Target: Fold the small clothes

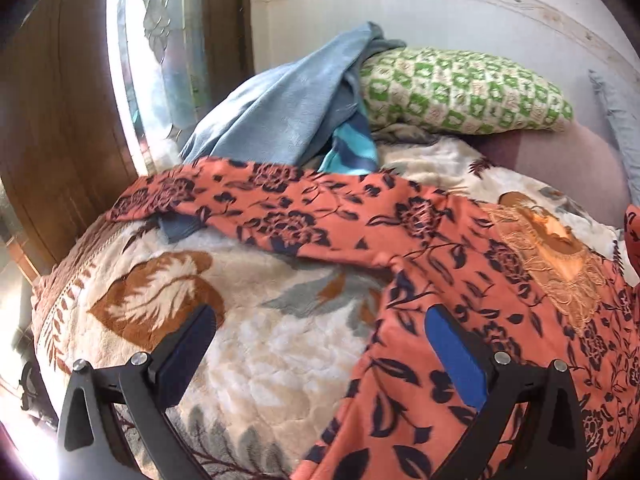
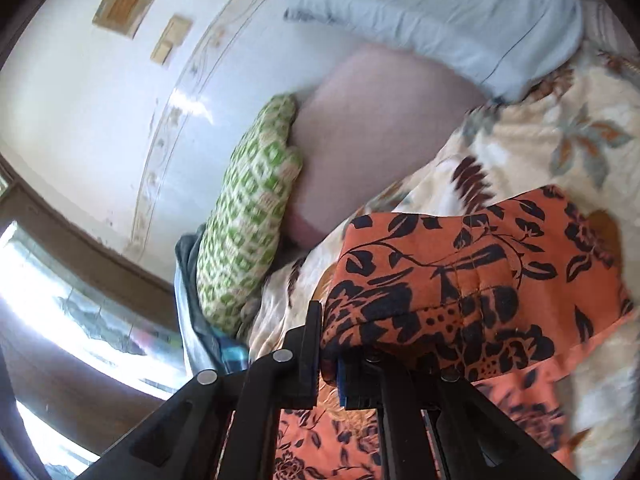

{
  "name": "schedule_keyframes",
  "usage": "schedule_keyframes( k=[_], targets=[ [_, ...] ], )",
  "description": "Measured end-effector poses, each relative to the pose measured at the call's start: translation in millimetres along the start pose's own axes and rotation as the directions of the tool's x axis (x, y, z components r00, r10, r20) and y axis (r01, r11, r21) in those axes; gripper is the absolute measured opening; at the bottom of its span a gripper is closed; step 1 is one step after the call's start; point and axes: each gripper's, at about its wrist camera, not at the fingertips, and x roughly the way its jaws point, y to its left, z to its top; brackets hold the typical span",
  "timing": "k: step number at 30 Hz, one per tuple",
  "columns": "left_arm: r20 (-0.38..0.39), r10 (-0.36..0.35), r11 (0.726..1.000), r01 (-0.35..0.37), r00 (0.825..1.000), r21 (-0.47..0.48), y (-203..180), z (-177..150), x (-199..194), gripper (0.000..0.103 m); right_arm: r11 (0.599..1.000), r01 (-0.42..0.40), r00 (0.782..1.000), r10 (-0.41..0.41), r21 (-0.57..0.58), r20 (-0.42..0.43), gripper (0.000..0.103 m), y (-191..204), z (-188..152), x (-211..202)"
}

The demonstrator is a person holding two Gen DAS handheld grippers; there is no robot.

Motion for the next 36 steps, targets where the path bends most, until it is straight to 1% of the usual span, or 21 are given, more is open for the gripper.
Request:
schedule_keyframes(
  k=[2,4,6,7,8,9,10,11,12,14,15,17,19,22,23,27,29,31,33,34,36],
  targets=[
    [-0.044,-0.032,0.996,0.028,0.999,-0.086,17.4,4.4,9.1,0.103,1.0,-0.014,0.998,0.013,-0.021,-0.065,0.006,23.0,-31.4,45.0],
    [-0.054,-0.015,0.99,0.007,0.998,-0.143,31.1,9.0,14.7,0.103,1.0,-0.019,0.99,0.017,-0.016,-0.137,0.01,39.9,-64.7,89.8],
    [-0.055,-0.008,0.985,-0.001,0.998,-0.173,39.4,9.6,16.5,0.103,1.0,0.009,0.97,-0.011,-0.007,-0.244,0.011,51.6,-93.7,134.1],
    [-0.061,0.0,0.984,-0.01,0.998,-0.178,41.9,10.1,17.7,0.103,0.999,0.039,0.95,-0.044,-0.023,-0.31,0.013,58.4,-111.1,153.9],
    [-0.064,0.006,0.984,-0.018,0.998,-0.179,43.0,10.0,19.1,0.103,0.996,0.073,0.925,-0.087,-0.05,-0.371,0.023,63.4,-124.6,170.4],
    [-0.068,0.008,0.984,-0.02,0.998,-0.18,43.6,10.3,20.5,0.103,0.993,0.09,0.904,-0.116,-0.081,-0.412,0.046,70.1,-137.2,180.7],
    [-0.072,0.005,0.983,-0.018,0.997,-0.18,43.1,11.4,22.0,0.103,0.992,0.065,0.892,-0.104,-0.104,-0.44,0.061,75.3,-146.0,186.1],
    [-0.072,0.001,0.984,-0.014,0.997,-0.179,41.9,12.2,22.6,0.103,0.99,0.036,0.889,-0.094,-0.136,-0.448,0.074,81.7,-153.0,187.0],
    [-0.068,-0.002,0.985,-0.01,0.998,-0.173,39.5,12.3,22.2,0.103,0.981,0.022,0.889,-0.108,-0.195,-0.445,0.074,90.2,-157.6,185.8],
    [-0.054,-0.006,0.989,-0.002,0.999,-0.148,32.5,14.0,20.2,0.103,0.942,-0.006,0.89,-0.149,-0.337,-0.431,0.074,108.1,-158.2,179.2],
    [-0.041,-0.006,0.991,0.0,0.999,-0.131,28.2,14.4,18.1,0.103,0.92,-0.02,0.897,-0.156,-0.391,-0.414,0.074,114.5,-154.4,172.9],
    [-0.003,-0.019,0.995,0.019,1.0,-0.095,19.5,15.7,12.4,0.103,0.903,-0.057,0.926,-0.112,-0.426,-0.361,0.074,117.7,-138.4,152.7],
    [0.036,-0.043,0.997,0.045,0.998,-0.057,10.0,16.0,6.9,0.103,0.903,-0.048,0.949,-0.092,-0.427,-0.302,0.074,113.5,-117.5,136.8],
    [0.06,-0.099,0.995,0.099,0.993,0.003,-8.8,15.8,3.4,0.103,0.922,-0.014,0.971,-0.079,-0.387,-0.224,0.074,86.2,-89.3,106.7],
    [0.065,-0.118,0.993,0.116,0.991,0.031,-16.6,14.7,2.1,0.103,0.928,0.012,0.975,-0.093,-0.373,-0.202,0.074,71.3,-83.5,95.3],
    [0.066,-0.197,0.968,0.184,0.978,0.172,-50.4,5.0,-2.5,0.103,0.934,0.147,0.967,-0.205,-0.327,-0.151,0.071,-3.2,-70.4,54.3],
    [0.067,-0.212,0.954,0.191,0.975,0.232,-65.9,-0.2,-3.8,0.103,0.949,0.188,0.961,-0.231,-0.252,-0.153,0.069,-45.8,-67.2,40.8],
    [0.071,-0.217,0.944,0.19,0.974,0.271,-77.2,-3.5,-6.9,0.103,0.964,0.192,0.964,-0.22,-0.181,-0.15,0.069,-79.8,-63.4,26.4],
    [0.108,-0.232,0.933,0.189,0.967,0.306,-87.4,-4.6,-14.8,0.103,0.975,0.173,0.972,-0.193,-0.141,-0.136,0.069,-100.7,-58.6,14.8],
    [0.122,-0.234,0.928,0.185,0.964,0.323,-94.4,-3.6,-17.2,0.103,0.979,0.161,0.975,-0.177,-0.121,-0.132,0.069,-106.5,-55.2,12.4],
    [0.112,-0.23,0.922,0.18,0.967,0.343,-109.8,1.3,-16.6,0.103,0.988,0.138,0.979,-0.147,-0.071,-0.141,0.069,-108.3,-46.1,16.4]
  ],
)
